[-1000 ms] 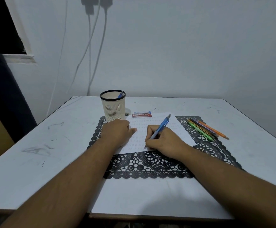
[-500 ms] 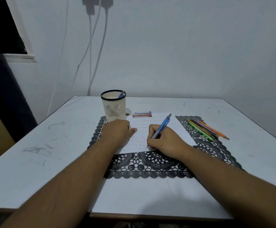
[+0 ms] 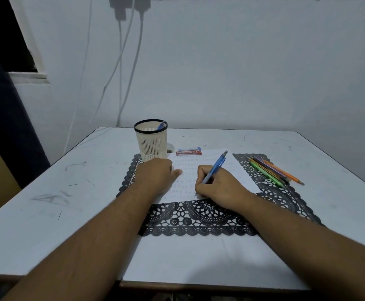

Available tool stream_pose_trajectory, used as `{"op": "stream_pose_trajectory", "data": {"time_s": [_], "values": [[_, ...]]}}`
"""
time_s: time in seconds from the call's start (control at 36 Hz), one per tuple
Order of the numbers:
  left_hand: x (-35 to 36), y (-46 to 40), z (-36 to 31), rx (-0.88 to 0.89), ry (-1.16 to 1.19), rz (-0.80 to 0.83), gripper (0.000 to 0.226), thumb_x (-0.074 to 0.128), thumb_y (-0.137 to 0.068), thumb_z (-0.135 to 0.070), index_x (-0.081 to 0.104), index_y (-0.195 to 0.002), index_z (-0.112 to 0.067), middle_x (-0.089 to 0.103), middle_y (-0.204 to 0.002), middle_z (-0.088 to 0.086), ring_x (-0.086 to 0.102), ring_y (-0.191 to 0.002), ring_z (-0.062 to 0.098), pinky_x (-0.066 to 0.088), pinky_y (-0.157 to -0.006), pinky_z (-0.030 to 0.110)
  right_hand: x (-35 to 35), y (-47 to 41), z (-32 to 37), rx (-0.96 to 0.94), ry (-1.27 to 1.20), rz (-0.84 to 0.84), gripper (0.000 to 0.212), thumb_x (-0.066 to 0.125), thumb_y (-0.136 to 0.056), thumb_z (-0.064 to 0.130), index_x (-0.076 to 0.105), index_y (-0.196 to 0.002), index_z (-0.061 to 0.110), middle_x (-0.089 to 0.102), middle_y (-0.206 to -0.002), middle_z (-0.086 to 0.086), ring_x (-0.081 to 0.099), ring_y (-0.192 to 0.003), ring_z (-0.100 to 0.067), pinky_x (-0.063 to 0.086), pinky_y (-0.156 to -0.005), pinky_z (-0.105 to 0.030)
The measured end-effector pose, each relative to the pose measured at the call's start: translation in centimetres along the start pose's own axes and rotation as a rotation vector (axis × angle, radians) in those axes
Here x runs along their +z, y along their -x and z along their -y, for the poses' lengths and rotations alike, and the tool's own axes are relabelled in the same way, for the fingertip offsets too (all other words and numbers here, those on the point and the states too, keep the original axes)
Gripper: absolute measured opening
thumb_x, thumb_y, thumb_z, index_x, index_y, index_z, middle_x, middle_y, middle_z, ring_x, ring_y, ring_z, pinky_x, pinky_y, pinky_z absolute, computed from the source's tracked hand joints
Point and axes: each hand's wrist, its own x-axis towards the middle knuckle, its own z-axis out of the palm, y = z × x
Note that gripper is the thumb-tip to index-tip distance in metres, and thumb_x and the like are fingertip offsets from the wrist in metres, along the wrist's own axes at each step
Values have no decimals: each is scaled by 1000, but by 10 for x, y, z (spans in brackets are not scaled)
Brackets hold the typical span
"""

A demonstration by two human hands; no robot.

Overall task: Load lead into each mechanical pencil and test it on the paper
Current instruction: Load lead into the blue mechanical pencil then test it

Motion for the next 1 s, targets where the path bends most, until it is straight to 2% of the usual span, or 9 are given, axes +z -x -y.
{"op": "stream_pose_trajectory", "data": {"time_s": [0.08,0.17,0.22,0.31,0.44,0.58,0.89,1.0], "values": [[-1,0,1,-5,-8,8,43,47,-100,-60,60,-83,-23,63,-82,-5,61,-79,17,54,-78,38,2,-1,0,-8,28,28,26,69,-86,1,55,-70,17,68,-74,-6,75,-79,-19,57,-77,-33],[-1,1,1,-10,-6,4,44,47,-100,-60,60,-81,-22,63,-80,-5,60,-77,17,55,-78,38,1,-1,-1,6,-2,31,24,69,-87,2,59,-72,17,69,-74,-8,72,-75,-19,58,-77,-34],[-1,2,-1,-10,-5,1,44,47,-100,-60,60,-80,-23,63,-79,-6,60,-76,16,54,-77,37,-4,-2,-3,36,-71,-5,23,68,-90,1,60,-74,15,67,-74,-10,68,-71,-20,58,-73,-35],[-2,2,-1,-8,3,-6,44,48,-100,-60,60,-80,-22,63,-79,-7,59,-75,14,53,-75,35,-10,-6,-6,84,-152,-85,19,65,-93,0,60,-79,12,65,-72,-15,62,-63,-22,54,-59,-30],[-5,4,0,-5,27,2,41,48,-100,-58,59,-80,-23,62,-80,-7,59,-76,14,53,-76,35,-15,-13,-7,139,-347,-170,20,63,-93,-10,56,-81,4,60,-73,-20,58,-60,-25,55,-57,-29],[-9,7,-1,-6,48,-18,40,49,-99,-55,58,-78,-22,61,-77,-7,58,-73,13,52,-73,33,-15,-15,-8,155,-460,-156,20,61,-93,-15,55,-85,3,59,-77,-22,59,-56,-23,57,-61,-31],[-14,8,-3,-6,137,-79,37,53,-98,-47,59,-74,-20,61,-75,-5,57,-71,13,49,-68,31,-14,-18,-13,186,-399,-138,16,63,-90,-12,58,-84,2,60,-76,-21,61,-64,-27,57,-66,-32],[-13,4,-1,-5,167,-105,37,54,-99,-47,57,-73,-21,61,-75,-6,57,-72,13,39,-61,30,-13,-18,-14,189,-378,-132,17,63,-90,-10,60,-82,4,62,-74,-19,62,-66,-27,56,-75,-38]]}}
